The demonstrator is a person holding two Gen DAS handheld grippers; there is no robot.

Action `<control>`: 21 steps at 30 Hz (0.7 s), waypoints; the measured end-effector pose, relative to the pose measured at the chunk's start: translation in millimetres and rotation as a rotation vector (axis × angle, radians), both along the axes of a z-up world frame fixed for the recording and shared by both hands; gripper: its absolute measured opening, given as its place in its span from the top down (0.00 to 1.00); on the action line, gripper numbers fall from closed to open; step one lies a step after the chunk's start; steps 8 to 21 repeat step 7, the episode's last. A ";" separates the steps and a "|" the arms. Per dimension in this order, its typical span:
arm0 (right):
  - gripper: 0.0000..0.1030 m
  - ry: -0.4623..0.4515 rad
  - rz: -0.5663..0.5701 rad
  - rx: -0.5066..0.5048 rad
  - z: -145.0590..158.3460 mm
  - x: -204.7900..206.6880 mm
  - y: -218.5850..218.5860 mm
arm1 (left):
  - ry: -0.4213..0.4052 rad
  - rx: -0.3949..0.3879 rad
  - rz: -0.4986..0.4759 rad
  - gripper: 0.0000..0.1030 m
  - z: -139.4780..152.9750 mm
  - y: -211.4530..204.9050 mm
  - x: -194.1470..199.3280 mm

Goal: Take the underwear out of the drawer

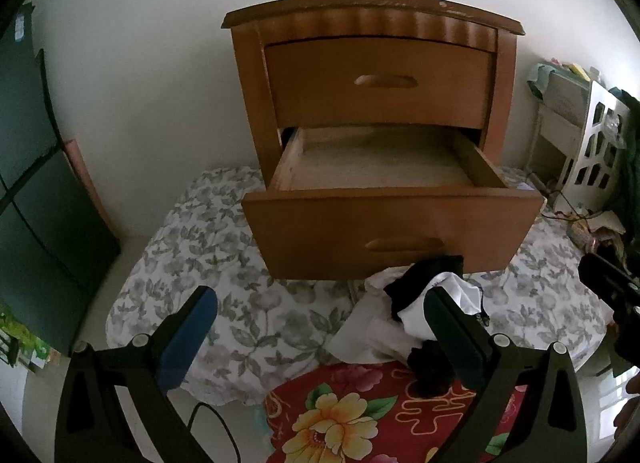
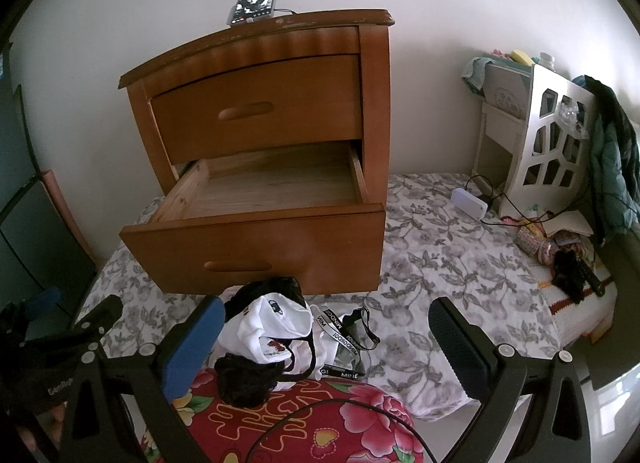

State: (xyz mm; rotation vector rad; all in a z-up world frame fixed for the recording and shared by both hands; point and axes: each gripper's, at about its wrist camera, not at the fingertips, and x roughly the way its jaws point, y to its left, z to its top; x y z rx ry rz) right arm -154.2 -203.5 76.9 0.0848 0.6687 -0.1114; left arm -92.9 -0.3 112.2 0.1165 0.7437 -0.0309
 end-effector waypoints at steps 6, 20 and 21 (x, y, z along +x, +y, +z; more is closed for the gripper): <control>0.00 0.000 -0.001 0.000 0.3 0.1 -0.1 | 0.007 -0.015 -0.002 0.00 0.4 1.1 0.9; 0.00 0.001 -0.001 0.000 0.1 0.0 -0.1 | 0.012 -0.018 0.002 0.00 0.0 2.0 1.8; 0.00 0.001 -0.001 0.000 0.1 0.0 -0.1 | 0.012 -0.018 0.002 0.00 0.0 2.0 1.8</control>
